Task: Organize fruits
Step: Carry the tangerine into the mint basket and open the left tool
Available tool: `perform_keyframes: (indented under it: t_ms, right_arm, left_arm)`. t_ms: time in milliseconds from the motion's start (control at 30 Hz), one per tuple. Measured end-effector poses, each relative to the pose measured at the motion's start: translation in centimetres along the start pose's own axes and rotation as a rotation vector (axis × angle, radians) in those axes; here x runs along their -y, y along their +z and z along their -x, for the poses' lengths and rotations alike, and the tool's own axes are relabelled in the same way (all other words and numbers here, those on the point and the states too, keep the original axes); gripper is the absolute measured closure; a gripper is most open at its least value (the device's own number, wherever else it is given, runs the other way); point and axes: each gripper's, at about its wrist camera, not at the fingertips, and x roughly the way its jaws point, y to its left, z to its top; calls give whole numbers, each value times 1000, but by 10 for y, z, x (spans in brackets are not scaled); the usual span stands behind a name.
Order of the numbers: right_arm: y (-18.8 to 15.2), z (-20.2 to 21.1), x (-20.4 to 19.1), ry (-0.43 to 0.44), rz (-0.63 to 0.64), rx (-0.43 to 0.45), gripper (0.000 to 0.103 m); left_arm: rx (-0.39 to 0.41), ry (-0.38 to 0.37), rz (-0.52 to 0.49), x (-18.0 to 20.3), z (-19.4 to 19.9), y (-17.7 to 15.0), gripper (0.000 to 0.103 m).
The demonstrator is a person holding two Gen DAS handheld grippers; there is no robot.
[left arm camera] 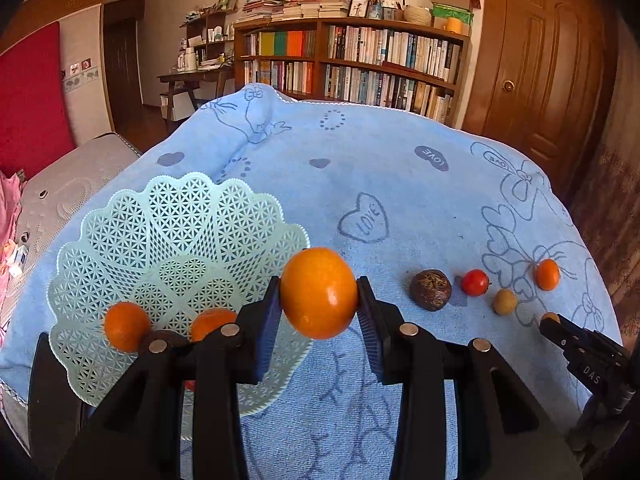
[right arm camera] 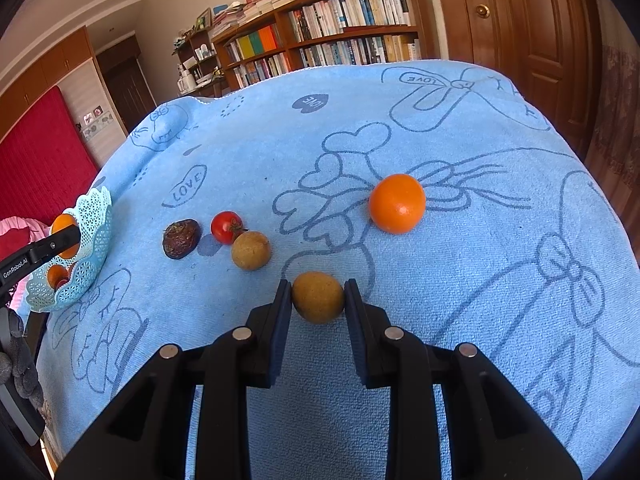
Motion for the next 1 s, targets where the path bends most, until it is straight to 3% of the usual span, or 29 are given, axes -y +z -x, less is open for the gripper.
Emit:
perform_keyframes:
  t_ms: [433, 467, 533, 700, 833, 1000]
  right_arm:
    - [-1, -1, 0, -20, 11, -6, 76]
    - [-1, -1, 0, -22, 11, -6, 76]
    - [-1, -1, -2, -26, 13, -6, 76]
    - [-1, -1, -4, -36, 15, -8, 76]
    - [0, 2, -9, -45, 27, -6, 76]
    - [1, 5, -18, 12, 6, -17, 76]
  left_arm:
    - [9, 62, 60, -37, 1, 3, 63]
    - [15, 65, 65, -38, 3, 3, 61]
    - [30, 75, 77, -43, 7, 5, 41]
    - [66, 95, 103, -54, 19, 10, 39]
    - [82, 112, 116, -64, 25, 11, 32]
    - [103, 141, 132, -78, 33, 11, 29]
